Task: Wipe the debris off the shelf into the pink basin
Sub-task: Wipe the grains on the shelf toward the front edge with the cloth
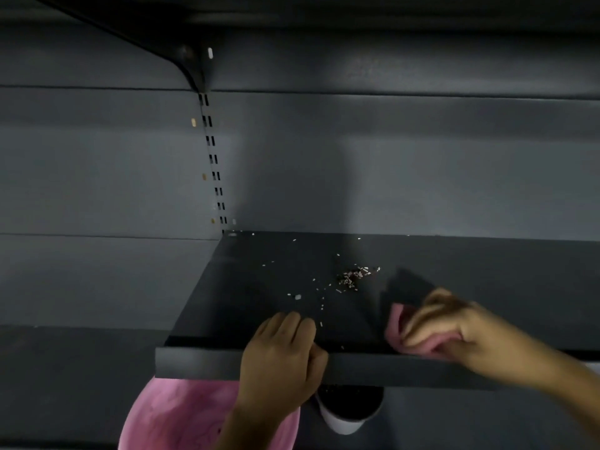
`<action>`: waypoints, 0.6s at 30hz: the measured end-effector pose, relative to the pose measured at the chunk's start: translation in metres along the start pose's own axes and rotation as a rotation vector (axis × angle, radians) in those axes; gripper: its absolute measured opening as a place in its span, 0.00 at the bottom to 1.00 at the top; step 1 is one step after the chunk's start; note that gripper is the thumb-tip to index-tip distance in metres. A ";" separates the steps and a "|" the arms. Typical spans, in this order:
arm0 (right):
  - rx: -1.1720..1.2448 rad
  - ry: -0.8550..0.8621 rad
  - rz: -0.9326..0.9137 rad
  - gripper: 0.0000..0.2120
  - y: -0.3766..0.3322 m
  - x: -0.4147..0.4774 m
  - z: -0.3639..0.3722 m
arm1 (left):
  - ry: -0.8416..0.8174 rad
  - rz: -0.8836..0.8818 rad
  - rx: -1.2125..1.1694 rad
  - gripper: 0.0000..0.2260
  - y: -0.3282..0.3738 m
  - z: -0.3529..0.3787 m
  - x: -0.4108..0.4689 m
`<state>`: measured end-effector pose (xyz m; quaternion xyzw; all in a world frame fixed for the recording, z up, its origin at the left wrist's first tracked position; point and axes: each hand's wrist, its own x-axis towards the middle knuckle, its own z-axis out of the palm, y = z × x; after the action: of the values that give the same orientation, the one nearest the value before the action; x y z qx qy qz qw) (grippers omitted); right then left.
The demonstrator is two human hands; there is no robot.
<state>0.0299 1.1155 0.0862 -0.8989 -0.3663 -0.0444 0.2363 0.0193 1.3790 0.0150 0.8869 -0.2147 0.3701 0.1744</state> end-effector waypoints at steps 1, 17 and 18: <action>0.017 -0.025 -0.014 0.22 0.001 0.001 0.004 | 0.013 0.000 0.002 0.05 0.001 0.002 0.001; -0.001 0.294 -0.115 0.13 -0.003 0.071 0.020 | 0.051 0.061 0.022 0.07 -0.002 0.003 -0.003; 0.021 0.389 -0.092 0.11 0.007 0.063 0.010 | 0.055 0.058 0.021 0.07 -0.002 0.003 -0.002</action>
<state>0.0799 1.1559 0.0904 -0.8532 -0.3547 -0.2242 0.3097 0.0207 1.3796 0.0111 0.8715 -0.2315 0.4016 0.1601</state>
